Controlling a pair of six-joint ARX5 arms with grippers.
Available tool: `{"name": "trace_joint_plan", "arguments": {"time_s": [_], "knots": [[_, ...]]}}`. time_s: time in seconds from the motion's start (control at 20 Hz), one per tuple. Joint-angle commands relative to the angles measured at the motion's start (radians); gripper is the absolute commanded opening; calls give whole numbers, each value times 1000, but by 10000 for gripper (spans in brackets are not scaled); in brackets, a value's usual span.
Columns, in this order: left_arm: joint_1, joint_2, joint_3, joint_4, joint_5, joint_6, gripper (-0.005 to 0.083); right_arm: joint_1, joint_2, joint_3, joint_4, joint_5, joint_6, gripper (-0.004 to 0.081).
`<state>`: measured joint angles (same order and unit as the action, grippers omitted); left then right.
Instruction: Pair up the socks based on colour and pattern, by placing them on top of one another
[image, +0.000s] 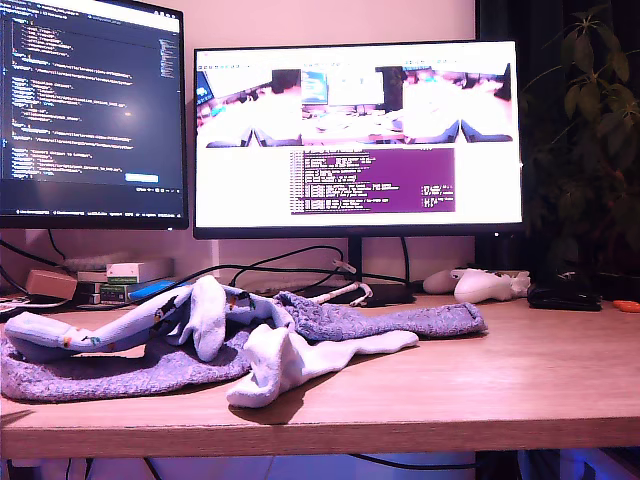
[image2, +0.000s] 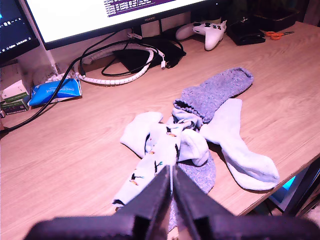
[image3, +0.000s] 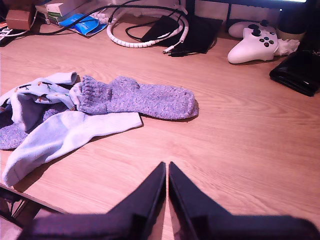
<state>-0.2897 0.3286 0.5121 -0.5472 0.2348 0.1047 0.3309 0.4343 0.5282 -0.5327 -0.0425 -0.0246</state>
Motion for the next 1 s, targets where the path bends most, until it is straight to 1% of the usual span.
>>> {"name": "trace_joint_plan", "arguments": {"time_s": [0.0, 0.35, 0.5, 0.65, 0.75, 0.85, 0.95], "knots": [[2, -2, -14, -34, 1, 0, -19, 2, 1, -10, -49, 24, -2, -13], [2, -2, -14, -34, 1, 0, -19, 2, 1, -10, -44, 24, -2, -13], [2, 0, -14, -16, 1, 0, -19, 2, 37, -10, 8, 18, -2, -13], [2, 39, -14, 58, 16, 1, -19, 2, 147, -10, 121, -27, -3, -13], [2, 81, -14, 103, 42, 1, -19, 2, 249, -10, 199, -29, -2, -13], [2, 128, -14, 131, 73, 1, -19, 1, 356, -6, 301, -30, -2, -13], [2, 181, -14, 166, 104, 1, -19, 1, 472, 21, 356, -31, -2, -13]]}}
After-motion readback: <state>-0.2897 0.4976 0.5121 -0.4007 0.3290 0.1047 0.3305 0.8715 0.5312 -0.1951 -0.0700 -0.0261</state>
